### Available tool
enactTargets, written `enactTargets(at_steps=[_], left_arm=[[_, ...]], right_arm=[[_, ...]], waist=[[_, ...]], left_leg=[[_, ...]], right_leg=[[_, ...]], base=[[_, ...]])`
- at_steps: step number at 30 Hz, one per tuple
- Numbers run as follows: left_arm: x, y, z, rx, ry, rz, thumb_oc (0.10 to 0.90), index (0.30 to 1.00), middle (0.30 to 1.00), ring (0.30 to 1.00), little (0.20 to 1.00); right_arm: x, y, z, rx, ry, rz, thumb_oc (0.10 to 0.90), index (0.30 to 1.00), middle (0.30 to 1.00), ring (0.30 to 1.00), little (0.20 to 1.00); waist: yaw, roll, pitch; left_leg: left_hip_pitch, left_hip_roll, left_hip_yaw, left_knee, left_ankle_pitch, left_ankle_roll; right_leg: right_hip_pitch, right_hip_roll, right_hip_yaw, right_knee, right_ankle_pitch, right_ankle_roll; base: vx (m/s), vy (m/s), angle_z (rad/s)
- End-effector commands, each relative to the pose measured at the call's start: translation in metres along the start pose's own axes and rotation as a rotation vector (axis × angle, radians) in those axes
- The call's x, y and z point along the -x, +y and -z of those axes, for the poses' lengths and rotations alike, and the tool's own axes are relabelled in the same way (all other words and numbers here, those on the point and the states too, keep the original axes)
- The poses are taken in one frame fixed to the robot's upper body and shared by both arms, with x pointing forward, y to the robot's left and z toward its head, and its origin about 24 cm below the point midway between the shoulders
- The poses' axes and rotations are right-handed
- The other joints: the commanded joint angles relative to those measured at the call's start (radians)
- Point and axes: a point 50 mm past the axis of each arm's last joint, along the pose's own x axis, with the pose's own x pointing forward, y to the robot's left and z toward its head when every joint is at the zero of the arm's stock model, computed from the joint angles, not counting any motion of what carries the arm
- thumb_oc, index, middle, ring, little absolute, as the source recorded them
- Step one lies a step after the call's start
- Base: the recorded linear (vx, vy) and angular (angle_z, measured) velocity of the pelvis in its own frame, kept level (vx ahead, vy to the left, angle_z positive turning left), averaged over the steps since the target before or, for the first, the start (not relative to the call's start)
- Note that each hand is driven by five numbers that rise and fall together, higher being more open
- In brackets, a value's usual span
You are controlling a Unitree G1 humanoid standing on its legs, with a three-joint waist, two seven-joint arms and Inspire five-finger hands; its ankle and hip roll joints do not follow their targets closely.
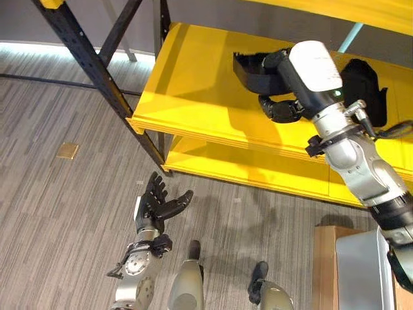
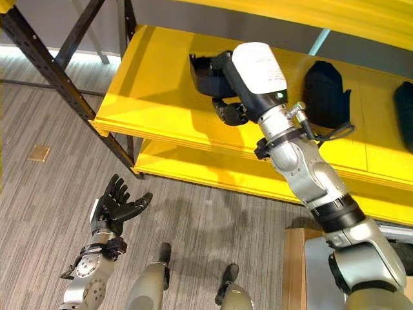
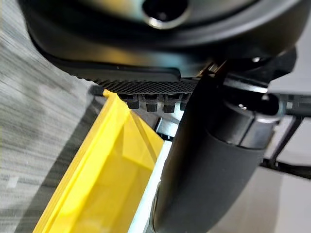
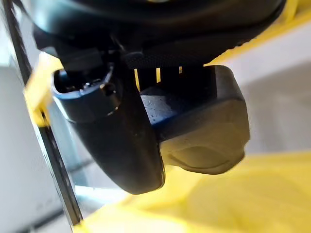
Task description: Move parts from the plastic box to the shelf.
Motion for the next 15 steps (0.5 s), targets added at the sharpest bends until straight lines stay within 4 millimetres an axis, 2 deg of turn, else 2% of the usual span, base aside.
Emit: enactTargets(at_steps=[1,8,15], left_arm=[[-0.001,-0.013,-0.049,-0.006,-0.234,0.159,0.9,1.0,1.0,1.0,1.0],[-0.004,-0.02,-0.054,0.026,-0.249,0.196,0.9,1.0,1.0,1.0,1.0],[-0.007,-0.026,-0.058,0.038,-0.266,0.213,0.9,1.0,1.0,1.0,1.0]], right_arm=[[-0.035,-0.071,-0.018,-0.031,-0.071,0.272,0.4,0.3,0.3,0.3,0.3],[-0.056,-0.064,0.004,-0.031,0.068,0.224,0.4,0.3,0.3,0.3,0.3],[-0.058,-0.053,0.027,-0.015,0.204,0.184,0.4,0.3,0.3,0.3,0.3]], waist=[[0.033,-0.044,-0.056],[0.074,-0.014,-0.011],[0.095,0.01,0.009]], left_leg=[[-0.121,0.055,-0.005,0.044,0.039,-0.031],[-0.168,0.029,-0.045,0.048,0.054,-0.032],[-0.196,0.016,-0.058,0.054,0.061,-0.029]], right_leg=[[0.199,-0.09,-0.012,-0.067,-0.034,0.035],[0.18,-0.095,-0.055,-0.034,-0.049,0.029],[0.157,-0.099,-0.067,-0.008,-0.066,0.024]], base=[[-0.02,-0.034,0.35],[-0.02,-0.011,0.27],[0.0,0.008,0.08]])
